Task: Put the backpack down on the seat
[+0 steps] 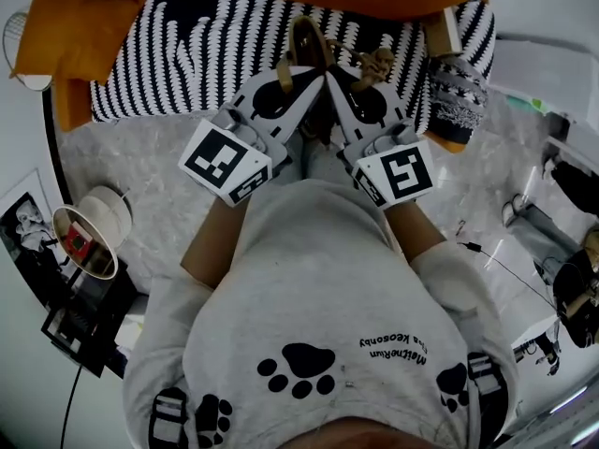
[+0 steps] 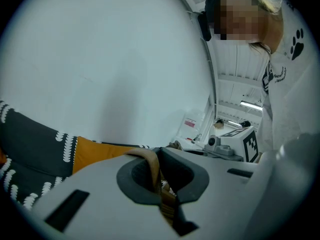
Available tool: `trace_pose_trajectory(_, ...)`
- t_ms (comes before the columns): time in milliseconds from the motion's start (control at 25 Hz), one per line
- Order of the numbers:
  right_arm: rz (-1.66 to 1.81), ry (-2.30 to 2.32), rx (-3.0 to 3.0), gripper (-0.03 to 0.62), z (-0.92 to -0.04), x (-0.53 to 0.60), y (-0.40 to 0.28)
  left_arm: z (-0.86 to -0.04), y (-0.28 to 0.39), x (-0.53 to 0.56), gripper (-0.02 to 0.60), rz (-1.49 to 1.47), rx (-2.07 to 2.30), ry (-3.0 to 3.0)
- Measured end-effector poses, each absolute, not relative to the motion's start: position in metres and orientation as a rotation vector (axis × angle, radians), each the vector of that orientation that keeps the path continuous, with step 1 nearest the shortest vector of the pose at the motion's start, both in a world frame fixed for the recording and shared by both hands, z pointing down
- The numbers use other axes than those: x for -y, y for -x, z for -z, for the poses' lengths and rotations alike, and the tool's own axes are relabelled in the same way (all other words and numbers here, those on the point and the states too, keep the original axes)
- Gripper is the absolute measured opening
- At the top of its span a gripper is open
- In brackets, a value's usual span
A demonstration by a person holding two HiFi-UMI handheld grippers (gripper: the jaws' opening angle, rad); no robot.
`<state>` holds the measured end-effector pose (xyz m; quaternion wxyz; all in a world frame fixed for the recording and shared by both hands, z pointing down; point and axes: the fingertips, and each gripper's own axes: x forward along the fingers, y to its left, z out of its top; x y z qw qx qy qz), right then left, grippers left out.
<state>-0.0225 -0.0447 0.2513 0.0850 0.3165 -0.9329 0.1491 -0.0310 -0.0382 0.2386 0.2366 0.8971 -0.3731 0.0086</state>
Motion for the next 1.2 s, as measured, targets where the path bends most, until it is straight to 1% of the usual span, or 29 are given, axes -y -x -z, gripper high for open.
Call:
trace_pose_trajectory(200,-0.449,-0.928,2.765,0.037,-0.271,0.045,0.025,-0.259,0.033,0.041,0.02,-0.034,0.996,-2.466)
trace_pose_trajectory(480,-0.46,-0.942,2.721,0.037,-0.342,0.066,0.033,-0.33,0.043,0.062,0.02,-0.096,0.974,-2.464)
trace_pose_trajectory(680,-0.487,-1.011,2.748,0.037,-0.371,0.078,0.037,-0.371,0.048,0.067,0.02,-0.116,0.982,-2.458)
trace_pose_trajectory(840,-0.454,-0.939,2.695,0.037,-0.423,0.08,0.041,-0.412,0.054,0.076,0.02,-0.126,0.986,-2.44)
trace_pose_trajectory(1200,-0.467,-0.972,2.658,0.037,-0.489,0.088,0.023,-0.477,0.039,0.085,0.02,-0.168,0.955,-2.437)
